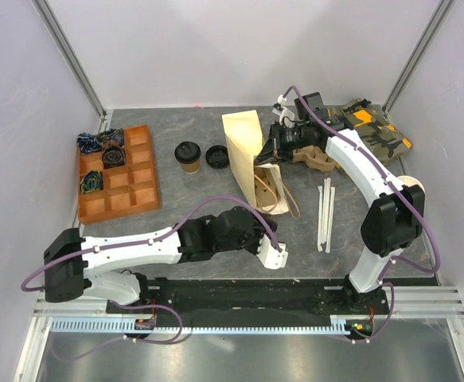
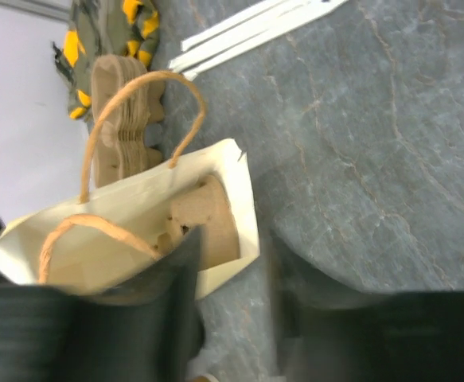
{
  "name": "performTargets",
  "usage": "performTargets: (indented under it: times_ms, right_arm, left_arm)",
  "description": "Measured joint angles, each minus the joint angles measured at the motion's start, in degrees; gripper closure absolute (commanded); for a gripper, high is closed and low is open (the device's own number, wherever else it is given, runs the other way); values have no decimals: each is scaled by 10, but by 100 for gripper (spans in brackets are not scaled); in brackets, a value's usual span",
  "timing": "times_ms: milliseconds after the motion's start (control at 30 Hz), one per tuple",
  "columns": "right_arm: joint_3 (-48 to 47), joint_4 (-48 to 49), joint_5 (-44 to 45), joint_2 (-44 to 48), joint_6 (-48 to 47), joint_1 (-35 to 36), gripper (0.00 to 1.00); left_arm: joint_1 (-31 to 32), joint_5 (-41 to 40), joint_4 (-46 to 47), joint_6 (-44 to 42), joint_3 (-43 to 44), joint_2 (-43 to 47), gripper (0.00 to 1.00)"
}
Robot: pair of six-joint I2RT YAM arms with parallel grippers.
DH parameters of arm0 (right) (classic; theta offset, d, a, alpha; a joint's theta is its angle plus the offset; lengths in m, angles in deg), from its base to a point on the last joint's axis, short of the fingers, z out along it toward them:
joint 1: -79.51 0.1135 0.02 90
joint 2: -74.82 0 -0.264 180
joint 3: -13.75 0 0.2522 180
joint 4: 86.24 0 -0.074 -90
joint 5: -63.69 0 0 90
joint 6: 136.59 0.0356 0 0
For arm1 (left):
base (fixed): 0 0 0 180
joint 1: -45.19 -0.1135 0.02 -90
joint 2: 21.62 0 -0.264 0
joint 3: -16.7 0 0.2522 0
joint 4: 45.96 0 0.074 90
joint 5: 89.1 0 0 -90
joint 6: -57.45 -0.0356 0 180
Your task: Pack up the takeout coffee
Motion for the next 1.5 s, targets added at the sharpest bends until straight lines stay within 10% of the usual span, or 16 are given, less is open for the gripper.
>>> performTargets:
  times_ms: [1000, 1300, 1500]
  right_arm:
    - [12, 1, -3, 5, 8, 0, 100]
    - [13, 3, -4, 5, 9, 0, 100]
    - [13, 3, -5, 6, 9, 0, 100]
  left_arm:
    - [-17, -105, 359, -129, -102, -218, 49]
    - [-27, -105, 384, -155, -105, -233, 98]
    - [-27, -103, 377, -161, -115, -218, 98]
